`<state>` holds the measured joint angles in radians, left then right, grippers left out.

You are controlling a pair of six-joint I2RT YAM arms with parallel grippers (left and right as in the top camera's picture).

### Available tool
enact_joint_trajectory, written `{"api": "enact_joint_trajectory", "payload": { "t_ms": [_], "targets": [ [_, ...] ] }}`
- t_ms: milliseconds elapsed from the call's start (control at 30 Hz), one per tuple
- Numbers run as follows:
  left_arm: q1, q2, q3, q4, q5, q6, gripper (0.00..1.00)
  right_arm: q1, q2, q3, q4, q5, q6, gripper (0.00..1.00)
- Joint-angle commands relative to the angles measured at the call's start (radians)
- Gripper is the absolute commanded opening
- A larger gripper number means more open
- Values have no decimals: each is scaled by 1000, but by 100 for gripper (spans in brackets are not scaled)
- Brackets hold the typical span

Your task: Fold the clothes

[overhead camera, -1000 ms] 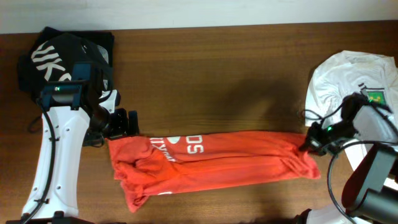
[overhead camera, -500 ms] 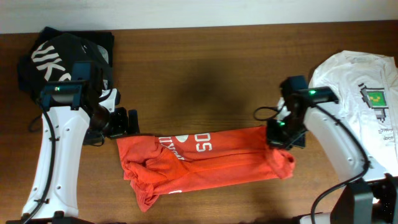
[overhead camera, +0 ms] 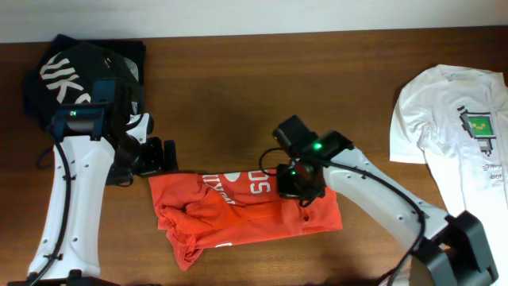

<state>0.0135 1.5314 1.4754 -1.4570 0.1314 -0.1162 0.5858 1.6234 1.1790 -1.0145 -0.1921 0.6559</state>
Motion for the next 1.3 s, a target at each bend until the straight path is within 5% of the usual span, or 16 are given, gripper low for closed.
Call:
{"api": "enact_joint_trajectory", "payload": {
  "t_ms": [0, 33, 67, 100, 233, 333, 533, 833, 1000, 1067, 1133, 1267],
  "targets": [
    [2, 5, -1, 1, 4, 10, 99, 43, 24, -2, 31, -7, 41, 13],
    [2, 5, -1, 1, 4, 9, 99, 57, 23, -2, 51, -7, 41, 17],
    [2, 5, -1, 1, 4, 9, 99, 67, 23, -2, 63, -7, 41, 51],
    [2, 5, -1, 1, 4, 10, 99, 76, 23, -2, 71, -14, 35, 74],
    [2, 5, -1, 1, 4, 10, 99, 56, 21, 112, -70, 11, -65, 81],
    [2, 5, -1, 0, 4, 10, 99, 6, 19, 248, -270, 141, -98, 99],
    [2, 5, -1, 1, 4, 10, 99, -16, 21, 99, -214, 37, -98, 100],
    [2, 5, -1, 1, 4, 9, 99, -17, 23, -84, 96, -92, -71, 64],
    [2, 5, -1, 0, 4, 9, 99, -17, 51, -84, 118, -89, -63, 63],
    [2, 5, -1, 1, 4, 9, 99, -17, 89, -84, 144, -88, -60, 49],
    [2, 5, -1, 1, 4, 9, 99, -17, 105, -83, 216, -85, -61, 10],
    [2, 5, -1, 5, 4, 9, 99, -16, 105, -83, 344, -85, -109, 4]
  ]
}}
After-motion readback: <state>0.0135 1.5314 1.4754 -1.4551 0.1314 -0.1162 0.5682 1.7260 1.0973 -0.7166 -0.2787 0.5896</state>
